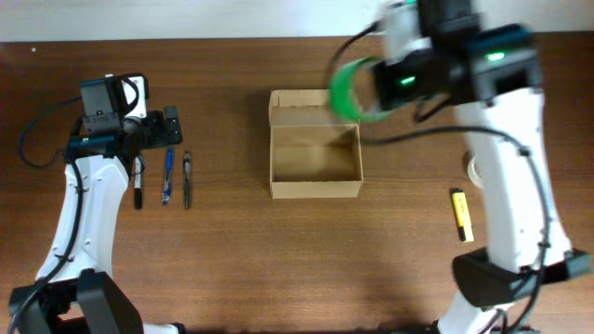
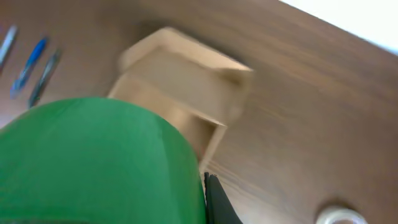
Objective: Pack container
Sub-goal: 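Carry the green tape into the box and release it, then move the right gripper to the white masking tape and grasp it, then carry the white tape into the box onto the green tape, release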
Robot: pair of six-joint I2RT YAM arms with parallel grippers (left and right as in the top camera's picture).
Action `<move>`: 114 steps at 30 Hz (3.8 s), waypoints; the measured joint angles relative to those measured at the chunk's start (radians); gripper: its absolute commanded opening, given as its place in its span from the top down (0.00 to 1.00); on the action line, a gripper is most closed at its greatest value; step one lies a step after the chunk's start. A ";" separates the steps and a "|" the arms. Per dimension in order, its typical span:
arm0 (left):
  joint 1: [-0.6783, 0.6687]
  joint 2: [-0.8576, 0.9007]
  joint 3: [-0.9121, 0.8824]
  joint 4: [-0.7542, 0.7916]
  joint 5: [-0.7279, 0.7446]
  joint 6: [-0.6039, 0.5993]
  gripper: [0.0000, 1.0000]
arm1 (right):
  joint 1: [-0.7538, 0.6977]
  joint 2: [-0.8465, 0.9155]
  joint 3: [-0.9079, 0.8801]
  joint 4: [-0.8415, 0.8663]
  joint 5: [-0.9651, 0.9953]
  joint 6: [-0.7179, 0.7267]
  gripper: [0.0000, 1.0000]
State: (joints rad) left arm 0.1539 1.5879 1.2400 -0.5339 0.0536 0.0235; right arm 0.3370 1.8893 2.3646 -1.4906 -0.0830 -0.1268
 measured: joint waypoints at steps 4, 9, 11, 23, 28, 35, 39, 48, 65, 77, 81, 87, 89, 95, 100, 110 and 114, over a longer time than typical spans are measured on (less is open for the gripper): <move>0.000 0.000 0.000 0.000 0.000 0.000 0.01 | 0.129 0.112 -0.013 0.041 0.031 -0.109 0.96; 0.000 0.000 0.000 0.000 0.000 0.000 0.01 | 0.170 0.256 -0.021 0.072 0.065 -0.174 0.96; 0.000 0.000 0.000 0.000 0.000 0.000 0.01 | 0.171 0.310 -0.026 0.070 0.071 -0.188 0.96; 0.000 0.000 0.000 0.000 0.000 0.000 0.01 | 0.171 0.510 -0.027 0.099 0.060 -0.199 0.96; 0.000 0.000 0.000 0.000 0.000 0.000 0.01 | 0.171 0.557 -0.047 0.144 0.035 -0.191 0.96; 0.000 0.000 0.000 0.000 0.000 0.000 0.01 | 0.171 0.558 -0.115 0.192 0.026 -0.183 0.88; 0.000 0.000 0.000 0.000 0.000 0.000 0.01 | 0.171 0.558 -0.138 0.192 0.021 -0.179 0.81; 0.000 0.000 0.000 0.000 0.000 0.000 0.01 | 0.171 0.554 -0.046 0.056 0.015 -0.161 0.60; 0.000 0.000 0.000 0.000 0.000 0.000 0.01 | -0.466 -0.346 -0.184 0.170 0.176 0.029 0.39; 0.000 0.000 0.000 0.000 0.000 0.000 0.01 | -0.950 -0.147 -0.750 0.299 0.039 0.229 0.38; 0.000 0.000 0.000 0.000 0.000 0.000 0.01 | -0.956 -0.079 -0.829 0.384 0.027 0.243 0.40; 0.000 0.000 0.000 -0.001 0.000 0.000 0.01 | -0.950 0.036 -0.846 0.447 0.013 0.286 0.43; 0.000 0.000 0.000 0.000 0.000 0.000 0.01 | -0.943 0.062 -0.846 0.461 0.013 0.302 0.43; 0.000 0.000 0.000 0.000 0.000 0.000 0.01 | -0.908 0.102 -0.847 0.505 0.013 0.329 0.43; 0.000 0.000 0.000 0.000 0.000 0.000 0.01 | -0.880 0.129 -0.848 0.523 0.027 0.342 0.44; 0.000 0.000 0.000 0.000 0.000 0.000 0.01 | -0.877 0.208 -0.882 0.541 0.050 0.362 0.59; 0.000 0.000 0.000 0.000 0.000 0.000 0.01 | -0.877 0.211 -0.884 0.553 0.053 0.363 0.60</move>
State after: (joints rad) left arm 0.1539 1.5879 1.2400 -0.5343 0.0532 0.0235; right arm -0.5396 2.0998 1.4807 -0.9379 -0.0303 0.2363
